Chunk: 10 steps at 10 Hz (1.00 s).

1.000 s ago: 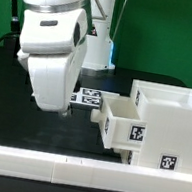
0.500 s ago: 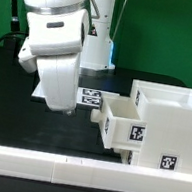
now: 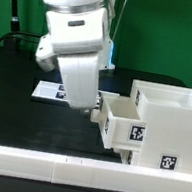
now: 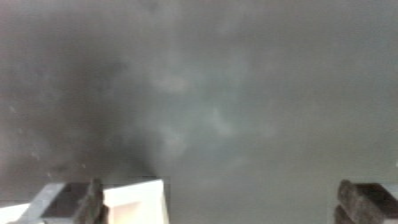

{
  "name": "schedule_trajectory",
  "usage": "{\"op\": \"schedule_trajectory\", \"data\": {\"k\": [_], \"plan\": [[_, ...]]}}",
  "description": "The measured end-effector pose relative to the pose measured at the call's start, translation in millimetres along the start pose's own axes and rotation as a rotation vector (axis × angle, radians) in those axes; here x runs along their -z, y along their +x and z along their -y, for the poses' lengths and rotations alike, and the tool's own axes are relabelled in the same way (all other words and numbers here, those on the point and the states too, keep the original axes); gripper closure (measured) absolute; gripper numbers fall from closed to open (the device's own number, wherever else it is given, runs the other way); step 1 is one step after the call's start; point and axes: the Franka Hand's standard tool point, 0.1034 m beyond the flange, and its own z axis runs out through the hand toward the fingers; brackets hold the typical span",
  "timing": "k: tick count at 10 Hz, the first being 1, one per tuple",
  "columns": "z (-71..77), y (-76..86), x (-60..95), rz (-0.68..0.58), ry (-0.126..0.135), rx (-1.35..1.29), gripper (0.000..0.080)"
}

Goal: Assemble drawer

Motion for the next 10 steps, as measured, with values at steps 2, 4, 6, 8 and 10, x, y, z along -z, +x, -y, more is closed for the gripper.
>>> {"op": "schedule_trajectory", "data": {"k": [2,4,6,8,10], "plan": [[-0.6,16.5,-5.0,-0.005,0.006,-0.007,0.0151],[-3.2,33.7,-14.6,-0.014,0.016,-0.015,0.0151],[-3.9,44.0,-16.7,-0.012,0.020,-0.039,0.0151],[-4.0,42.2,-16.2,-0.013,0.019,-0.041,0.0151],[-4.1,34.1,-12.5,-0.015,0.013,-0.047,0.0151]]}}
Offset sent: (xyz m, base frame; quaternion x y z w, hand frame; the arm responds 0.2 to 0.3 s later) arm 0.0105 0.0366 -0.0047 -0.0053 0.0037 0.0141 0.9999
